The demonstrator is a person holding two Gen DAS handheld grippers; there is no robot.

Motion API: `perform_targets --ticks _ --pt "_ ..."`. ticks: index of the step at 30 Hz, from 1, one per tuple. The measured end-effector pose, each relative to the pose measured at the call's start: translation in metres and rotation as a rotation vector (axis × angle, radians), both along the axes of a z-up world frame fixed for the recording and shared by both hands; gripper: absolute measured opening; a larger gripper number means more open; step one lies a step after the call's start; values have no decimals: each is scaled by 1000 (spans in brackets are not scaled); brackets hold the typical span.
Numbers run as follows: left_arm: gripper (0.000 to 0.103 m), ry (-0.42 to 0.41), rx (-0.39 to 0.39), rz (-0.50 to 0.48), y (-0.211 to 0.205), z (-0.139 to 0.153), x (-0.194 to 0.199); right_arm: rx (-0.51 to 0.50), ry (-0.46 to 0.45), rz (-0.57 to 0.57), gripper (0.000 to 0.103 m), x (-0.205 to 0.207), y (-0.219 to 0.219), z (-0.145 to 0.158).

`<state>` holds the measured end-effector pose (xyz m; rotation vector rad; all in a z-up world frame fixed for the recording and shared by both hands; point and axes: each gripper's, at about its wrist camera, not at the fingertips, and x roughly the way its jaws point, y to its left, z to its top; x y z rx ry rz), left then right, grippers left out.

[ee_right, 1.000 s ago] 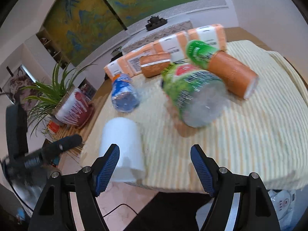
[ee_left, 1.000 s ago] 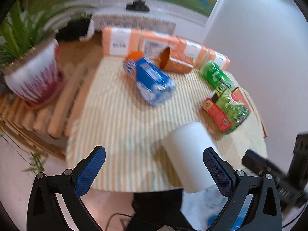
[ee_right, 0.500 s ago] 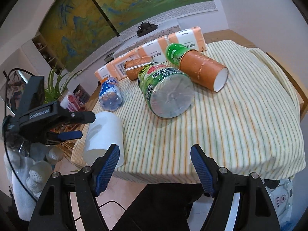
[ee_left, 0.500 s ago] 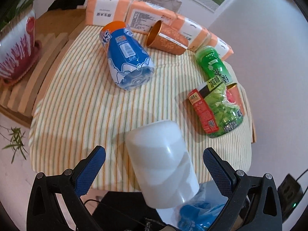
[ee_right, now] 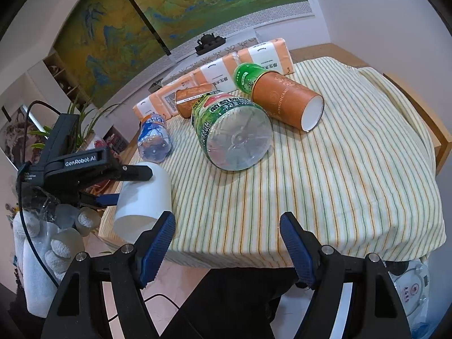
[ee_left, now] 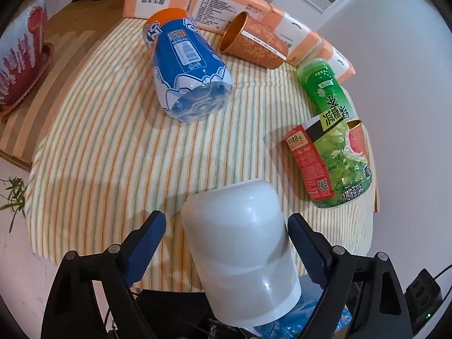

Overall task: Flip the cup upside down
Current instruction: 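Grasp the white cup with the left gripper while the right gripper holds it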

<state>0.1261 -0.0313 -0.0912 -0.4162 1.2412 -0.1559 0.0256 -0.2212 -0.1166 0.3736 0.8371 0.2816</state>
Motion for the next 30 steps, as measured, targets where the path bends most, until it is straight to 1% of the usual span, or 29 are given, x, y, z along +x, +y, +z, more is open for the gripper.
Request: perform_targets --ticks 4,8,13,16,20,23,30 --pt "80 -19 -11 -20 -2 2 0 16 10 -14 73 2 -3 -2" --pt "80 -34 -4 -32 -6 3 -1 16 13 -19 73 3 -3 -2" --pt "80 -37 -24 -39 -4 3 -3 11 16 -23 73 4 -2 -3" --pt "80 -58 -20 -57 -5 8 -5 10 20 -27 73 5 -2 -4" --pt "79 -109 4 -76 -5 17 -10 13 18 -31 73 8 0 -3" --pt "79 -164 26 -98 -5 26 -14 3 8 -31 73 7 3 -2" --pt "79 -341 144 -94 -4 40 -25 -70 -50 -33 73 3 16 3"
